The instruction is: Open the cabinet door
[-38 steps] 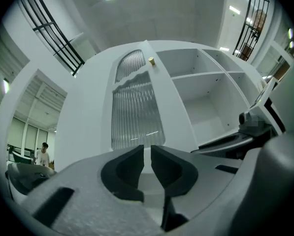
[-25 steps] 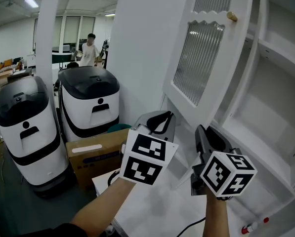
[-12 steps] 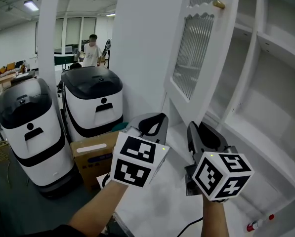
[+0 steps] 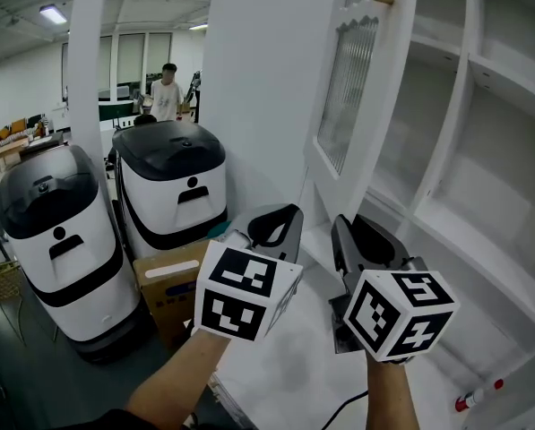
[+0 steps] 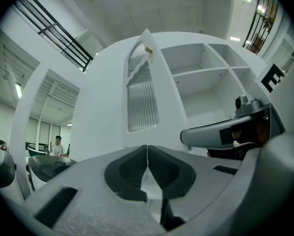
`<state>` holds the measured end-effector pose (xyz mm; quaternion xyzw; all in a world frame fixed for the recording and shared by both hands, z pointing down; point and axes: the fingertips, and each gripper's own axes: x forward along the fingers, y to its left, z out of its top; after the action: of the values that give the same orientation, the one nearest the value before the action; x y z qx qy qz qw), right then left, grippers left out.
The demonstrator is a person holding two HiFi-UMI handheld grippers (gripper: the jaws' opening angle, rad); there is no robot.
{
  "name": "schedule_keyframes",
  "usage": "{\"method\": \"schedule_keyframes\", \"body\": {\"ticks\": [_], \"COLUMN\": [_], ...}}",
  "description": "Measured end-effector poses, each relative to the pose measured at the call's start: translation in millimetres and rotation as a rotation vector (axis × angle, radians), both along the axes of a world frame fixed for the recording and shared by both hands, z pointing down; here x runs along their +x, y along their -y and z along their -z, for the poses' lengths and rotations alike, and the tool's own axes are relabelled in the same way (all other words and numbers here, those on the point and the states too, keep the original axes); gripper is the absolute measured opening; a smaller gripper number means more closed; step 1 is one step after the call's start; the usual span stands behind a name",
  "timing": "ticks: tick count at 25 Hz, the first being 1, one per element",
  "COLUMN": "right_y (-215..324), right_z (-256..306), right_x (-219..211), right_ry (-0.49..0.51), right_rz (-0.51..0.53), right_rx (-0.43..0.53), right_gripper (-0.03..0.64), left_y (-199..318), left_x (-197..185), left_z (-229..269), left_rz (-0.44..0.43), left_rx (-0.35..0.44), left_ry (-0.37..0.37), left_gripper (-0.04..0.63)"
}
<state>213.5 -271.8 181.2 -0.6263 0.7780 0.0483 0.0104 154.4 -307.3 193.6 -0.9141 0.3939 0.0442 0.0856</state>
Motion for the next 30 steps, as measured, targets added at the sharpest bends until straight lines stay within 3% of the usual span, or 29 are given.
{"method": "schedule_keyframes", "body": {"ticks": [8,30], "right_y": [0.3,32.6], "right_z": [1.1,0.4], "right_x": [-26.9,-116.9], "right_ry": [-0.02,-0.07], "right_rz": [0.013,0.086], "right_rx": [-0.015,-0.014], "right_gripper": [0.072,0.086], "left_y": [-3.0,28.8], "left_x": [-15.9,-90.9], "left_z": [5.5,6.8], "left_rz": [-0.018,0.038], "left_rx": [0.006,0.003], "left_ry": [-0.022,-0.053], "left_gripper": [0.017,0.017]}}
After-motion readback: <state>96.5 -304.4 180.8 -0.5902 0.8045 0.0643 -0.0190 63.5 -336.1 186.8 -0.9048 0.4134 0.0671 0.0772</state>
